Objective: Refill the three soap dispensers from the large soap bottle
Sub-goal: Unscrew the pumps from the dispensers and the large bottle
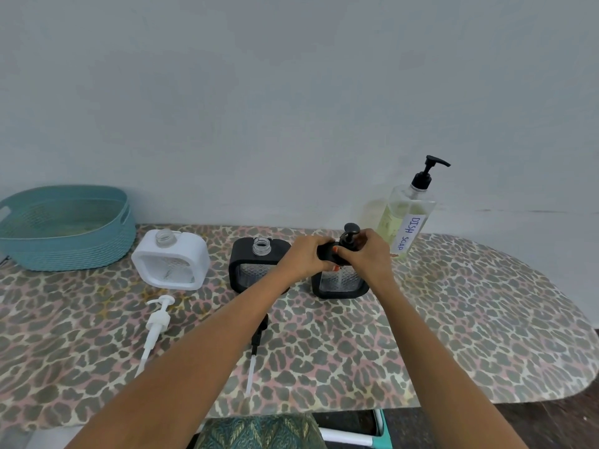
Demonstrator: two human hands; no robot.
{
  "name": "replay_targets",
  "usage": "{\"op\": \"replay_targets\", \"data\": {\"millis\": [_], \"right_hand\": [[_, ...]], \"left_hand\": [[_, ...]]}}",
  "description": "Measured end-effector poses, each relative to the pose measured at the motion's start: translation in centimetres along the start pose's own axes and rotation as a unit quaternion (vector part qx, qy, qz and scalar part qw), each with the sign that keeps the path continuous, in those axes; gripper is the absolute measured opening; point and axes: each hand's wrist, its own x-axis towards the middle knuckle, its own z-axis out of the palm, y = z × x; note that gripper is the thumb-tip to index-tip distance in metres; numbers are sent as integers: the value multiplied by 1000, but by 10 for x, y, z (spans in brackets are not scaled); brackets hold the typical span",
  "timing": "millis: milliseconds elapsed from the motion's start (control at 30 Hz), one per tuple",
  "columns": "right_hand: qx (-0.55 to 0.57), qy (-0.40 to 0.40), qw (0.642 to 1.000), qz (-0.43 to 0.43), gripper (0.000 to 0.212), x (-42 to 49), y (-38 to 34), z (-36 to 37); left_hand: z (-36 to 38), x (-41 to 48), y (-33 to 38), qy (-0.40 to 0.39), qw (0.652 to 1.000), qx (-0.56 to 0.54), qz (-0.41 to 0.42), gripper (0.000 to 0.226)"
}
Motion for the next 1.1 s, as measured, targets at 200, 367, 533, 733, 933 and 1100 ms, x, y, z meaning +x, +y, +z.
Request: {"op": "replay_targets", "data": {"millis": [200, 367, 533, 733, 933, 1100], "right_hand": [[50, -33, 998, 1, 41, -4, 1, -4], [51, 31, 998, 3, 52, -3, 5, 7], [78, 44, 996, 20, 43, -6, 2, 7], [90, 4, 996, 24, 39, -7, 1, 0], [29, 45, 998, 13, 55, -5, 2, 12], [39, 72, 996, 20, 40, -8, 0, 13]], "left_hand": [[0, 0, 0, -2, 1000, -4, -5, 57], [0, -2, 2, -3, 1000, -11, -4, 56], [0, -2, 1, -1, 1000, -9, -3, 55], [-1, -1, 2, -5, 1000, -5, -6, 57], [0, -1, 2, -3, 1000, -1, 0, 48], [0, -1, 0, -1, 1000, -5, 0, 50]]}}
